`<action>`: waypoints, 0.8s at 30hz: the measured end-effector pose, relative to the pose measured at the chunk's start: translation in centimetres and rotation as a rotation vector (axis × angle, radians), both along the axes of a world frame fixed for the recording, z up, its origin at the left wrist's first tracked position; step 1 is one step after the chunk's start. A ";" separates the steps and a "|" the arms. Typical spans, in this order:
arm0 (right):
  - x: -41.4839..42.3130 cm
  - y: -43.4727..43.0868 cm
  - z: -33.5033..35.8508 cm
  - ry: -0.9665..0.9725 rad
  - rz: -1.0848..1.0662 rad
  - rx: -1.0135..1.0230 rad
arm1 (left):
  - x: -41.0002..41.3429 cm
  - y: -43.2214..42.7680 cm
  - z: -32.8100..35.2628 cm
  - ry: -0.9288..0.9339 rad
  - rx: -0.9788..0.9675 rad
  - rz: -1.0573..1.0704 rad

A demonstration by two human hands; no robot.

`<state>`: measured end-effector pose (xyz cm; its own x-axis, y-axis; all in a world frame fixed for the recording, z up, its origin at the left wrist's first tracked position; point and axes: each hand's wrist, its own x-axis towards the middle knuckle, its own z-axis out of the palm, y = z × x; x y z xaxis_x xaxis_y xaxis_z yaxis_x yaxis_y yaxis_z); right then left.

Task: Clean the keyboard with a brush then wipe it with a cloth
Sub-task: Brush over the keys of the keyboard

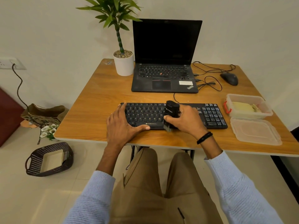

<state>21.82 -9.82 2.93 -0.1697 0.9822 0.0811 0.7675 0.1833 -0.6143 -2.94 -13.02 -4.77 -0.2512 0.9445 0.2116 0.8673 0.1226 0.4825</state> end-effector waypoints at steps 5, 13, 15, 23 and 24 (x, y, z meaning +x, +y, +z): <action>-0.5 -0.2 0.1 0.034 -0.089 0.084 | -0.1 0.0 0.0 -0.008 0.004 -0.001; -0.8 -0.2 0.5 0.016 -0.092 0.087 | 0.0 0.0 0.1 -0.014 0.005 -0.004; -1.0 -0.3 0.3 -0.052 -0.064 -0.017 | 0.0 -0.1 0.1 -0.014 0.006 -0.004; 1.4 0.5 1.6 0.249 -0.257 0.078 | 0.1 -0.2 0.1 0.011 0.021 0.008; 1.6 0.5 1.4 0.257 -0.281 0.087 | 0.1 -0.2 0.1 0.023 0.028 0.006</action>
